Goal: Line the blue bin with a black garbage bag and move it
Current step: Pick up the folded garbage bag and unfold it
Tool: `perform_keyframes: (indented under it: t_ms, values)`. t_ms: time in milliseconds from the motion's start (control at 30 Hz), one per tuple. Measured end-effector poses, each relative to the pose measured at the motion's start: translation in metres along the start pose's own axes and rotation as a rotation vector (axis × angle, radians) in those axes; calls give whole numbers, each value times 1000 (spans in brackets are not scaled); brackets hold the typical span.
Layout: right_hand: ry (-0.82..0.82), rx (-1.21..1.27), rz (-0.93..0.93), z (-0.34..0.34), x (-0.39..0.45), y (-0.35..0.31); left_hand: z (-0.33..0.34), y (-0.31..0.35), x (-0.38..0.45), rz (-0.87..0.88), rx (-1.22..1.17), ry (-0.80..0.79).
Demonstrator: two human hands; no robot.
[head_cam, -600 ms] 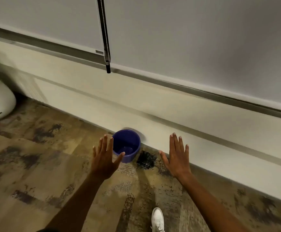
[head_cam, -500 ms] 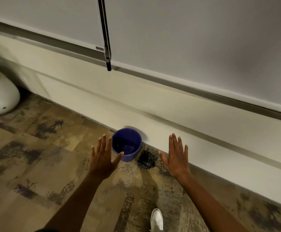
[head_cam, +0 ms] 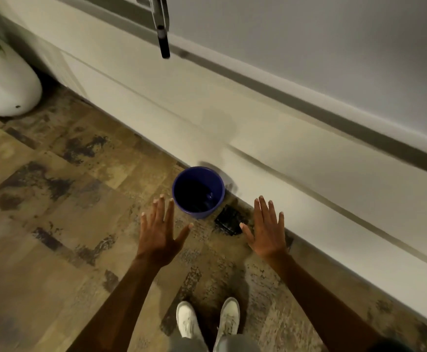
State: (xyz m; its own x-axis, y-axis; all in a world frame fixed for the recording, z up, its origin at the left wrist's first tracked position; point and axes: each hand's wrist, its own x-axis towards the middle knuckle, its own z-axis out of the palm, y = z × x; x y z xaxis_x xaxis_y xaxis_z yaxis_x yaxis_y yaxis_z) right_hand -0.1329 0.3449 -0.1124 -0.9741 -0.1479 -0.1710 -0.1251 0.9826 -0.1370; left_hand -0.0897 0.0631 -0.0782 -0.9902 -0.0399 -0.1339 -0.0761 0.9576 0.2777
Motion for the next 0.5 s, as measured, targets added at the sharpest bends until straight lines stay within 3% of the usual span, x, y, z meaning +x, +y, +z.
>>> perform_keyframes:
  t_ms: [233,500]
  values:
    - [48,67,-16,84,60,4,73,-37,54,-29,-6,-72]
    - [45,64,61,242,137,3,235,-82,116,37,-7,-126]
